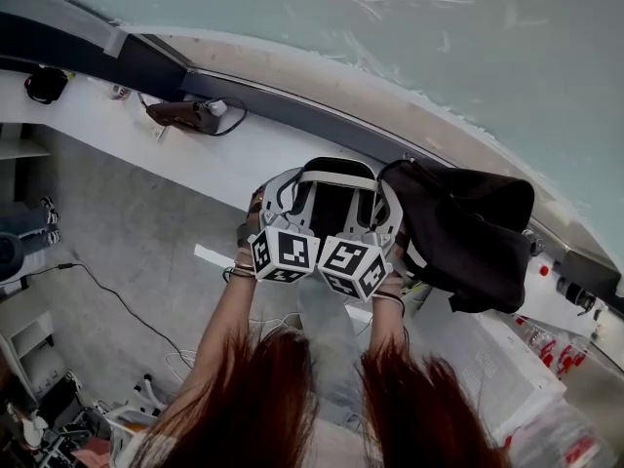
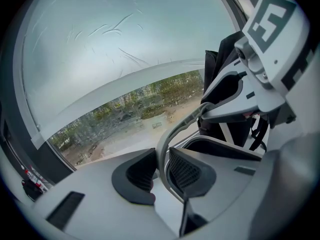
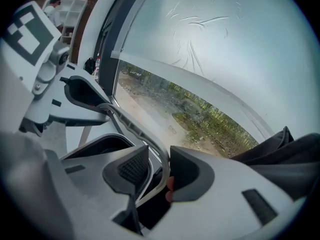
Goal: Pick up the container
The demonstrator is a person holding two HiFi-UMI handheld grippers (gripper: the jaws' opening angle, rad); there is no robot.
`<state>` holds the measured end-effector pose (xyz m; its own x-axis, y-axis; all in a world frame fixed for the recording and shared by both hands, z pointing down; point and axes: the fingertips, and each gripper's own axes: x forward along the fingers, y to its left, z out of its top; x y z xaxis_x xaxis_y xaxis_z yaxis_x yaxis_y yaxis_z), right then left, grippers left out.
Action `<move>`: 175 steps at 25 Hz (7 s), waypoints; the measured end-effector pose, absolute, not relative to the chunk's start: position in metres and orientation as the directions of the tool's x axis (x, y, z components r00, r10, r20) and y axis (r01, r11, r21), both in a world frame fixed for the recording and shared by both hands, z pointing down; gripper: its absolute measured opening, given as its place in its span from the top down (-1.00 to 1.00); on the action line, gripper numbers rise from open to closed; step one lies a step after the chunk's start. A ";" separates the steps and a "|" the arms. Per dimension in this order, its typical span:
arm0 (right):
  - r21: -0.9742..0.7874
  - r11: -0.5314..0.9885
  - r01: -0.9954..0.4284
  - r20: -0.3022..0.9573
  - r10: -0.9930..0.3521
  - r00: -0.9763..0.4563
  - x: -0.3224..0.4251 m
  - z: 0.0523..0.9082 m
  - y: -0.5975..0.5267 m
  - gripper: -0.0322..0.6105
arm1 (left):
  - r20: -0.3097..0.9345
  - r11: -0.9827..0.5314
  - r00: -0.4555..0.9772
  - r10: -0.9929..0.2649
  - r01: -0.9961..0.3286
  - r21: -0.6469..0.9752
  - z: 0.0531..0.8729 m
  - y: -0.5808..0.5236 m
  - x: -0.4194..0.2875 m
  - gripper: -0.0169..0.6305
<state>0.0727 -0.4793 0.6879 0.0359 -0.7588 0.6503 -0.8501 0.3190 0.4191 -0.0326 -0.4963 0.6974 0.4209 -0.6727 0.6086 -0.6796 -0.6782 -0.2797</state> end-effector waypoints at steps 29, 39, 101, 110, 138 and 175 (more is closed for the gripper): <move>0.563 0.309 -0.767 0.565 -0.821 0.084 0.072 0.681 -0.469 0.58 | 0.590 -0.661 0.416 -0.692 -0.694 -0.286 0.689 -0.484 -0.039 0.71; 0.573 0.321 -0.754 0.562 -0.823 0.077 0.070 0.673 -0.445 0.58 | 0.603 -0.663 0.406 -0.687 -0.691 -0.289 0.681 -0.460 -0.040 0.71; 0.617 0.184 -0.765 0.307 -0.951 0.019 0.025 0.451 -0.211 0.58 | 0.393 -0.539 0.398 -0.829 -0.756 -0.371 0.455 -0.226 -0.086 0.69; 0.620 0.167 -0.767 0.265 -0.964 0.004 0.019 0.414 -0.177 0.58 | 0.335 -0.498 0.385 -0.860 -0.779 -0.382 0.418 -0.194 -0.092 0.69; 0.657 0.096 -0.748 0.092 -0.995 -0.047 0.007 0.320 -0.055 0.59 | 0.162 -0.402 0.369 -0.915 -0.822 -0.403 0.326 -0.066 -0.105 0.68; 0.644 0.199 -0.739 0.065 -0.976 -0.206 0.077 0.278 0.056 0.61 | 0.098 -0.306 0.293 -0.951 -0.850 -0.429 0.284 0.051 -0.036 0.68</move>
<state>0.0766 0.0561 0.2780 -0.2062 -0.9763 0.0650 -0.7390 0.1990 0.6436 -0.0360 0.0514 0.2838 0.2931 -0.9510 0.0985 -0.8498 -0.3063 -0.4289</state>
